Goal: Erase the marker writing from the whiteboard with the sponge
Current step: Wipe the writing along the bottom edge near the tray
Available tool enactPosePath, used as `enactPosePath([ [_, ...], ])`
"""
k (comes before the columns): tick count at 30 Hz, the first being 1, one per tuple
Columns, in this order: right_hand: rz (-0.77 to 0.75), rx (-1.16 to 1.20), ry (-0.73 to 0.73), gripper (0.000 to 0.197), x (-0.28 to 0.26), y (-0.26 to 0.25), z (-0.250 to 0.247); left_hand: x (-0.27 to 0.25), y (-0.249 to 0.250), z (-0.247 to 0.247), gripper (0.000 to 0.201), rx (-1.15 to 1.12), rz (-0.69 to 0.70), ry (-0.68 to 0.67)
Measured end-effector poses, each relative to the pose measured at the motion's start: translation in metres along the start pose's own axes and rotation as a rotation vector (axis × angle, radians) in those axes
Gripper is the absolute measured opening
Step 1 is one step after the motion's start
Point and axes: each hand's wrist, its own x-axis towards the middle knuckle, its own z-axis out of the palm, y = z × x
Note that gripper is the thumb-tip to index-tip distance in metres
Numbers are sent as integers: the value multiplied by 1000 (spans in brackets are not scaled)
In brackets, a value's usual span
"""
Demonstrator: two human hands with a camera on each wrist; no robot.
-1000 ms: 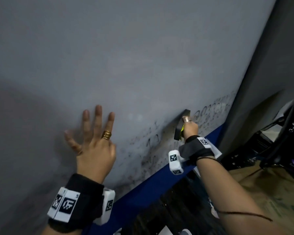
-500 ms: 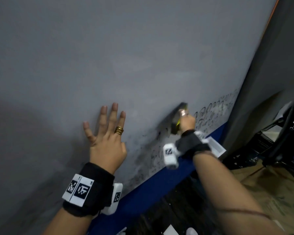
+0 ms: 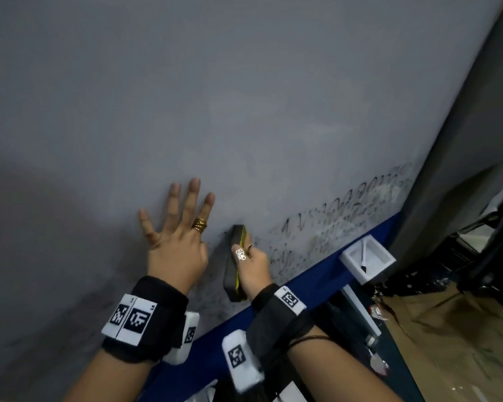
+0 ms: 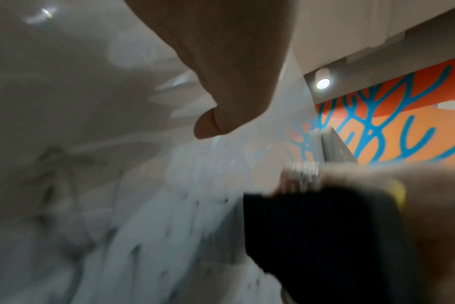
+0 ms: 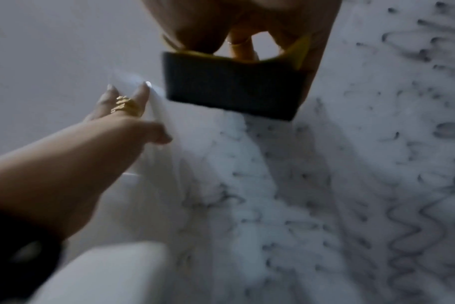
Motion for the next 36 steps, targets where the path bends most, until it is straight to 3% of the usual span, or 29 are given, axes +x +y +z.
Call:
enactPosePath([
  [4,86,-3,219,36,29,-16,-34,-7,-12,-10,91,-51,-32,12],
  [8,123,126,334,41,45,-25,-42,-22,-30,-12,93,-76,-114,33],
  [12,162,173,156,27,15,-10,10,-33,-46,-3,82,-134,-194,83],
  [16,191,257,-98,22,-23,-11,66,-38,-54,5,75,-112,-160,109],
  [18,193,300,-143,18,-30,-13,72,-36,-55,6,73,-102,-164,112],
  [23,98,160,191,32,19,-8,18,-36,-54,11,82,-137,-169,132],
  [27,5,97,265,19,26,-14,-3,-38,-54,11,82,-115,-161,132],
  [30,-84,56,126,30,-3,-4,30,-38,-54,9,81,-95,-161,128],
  [33,-142,-120,-175,68,-34,20,65,-38,-59,8,79,-79,-122,95],
  [36,-201,-311,-265,91,-40,32,73,-40,-71,7,74,-93,-61,82],
])
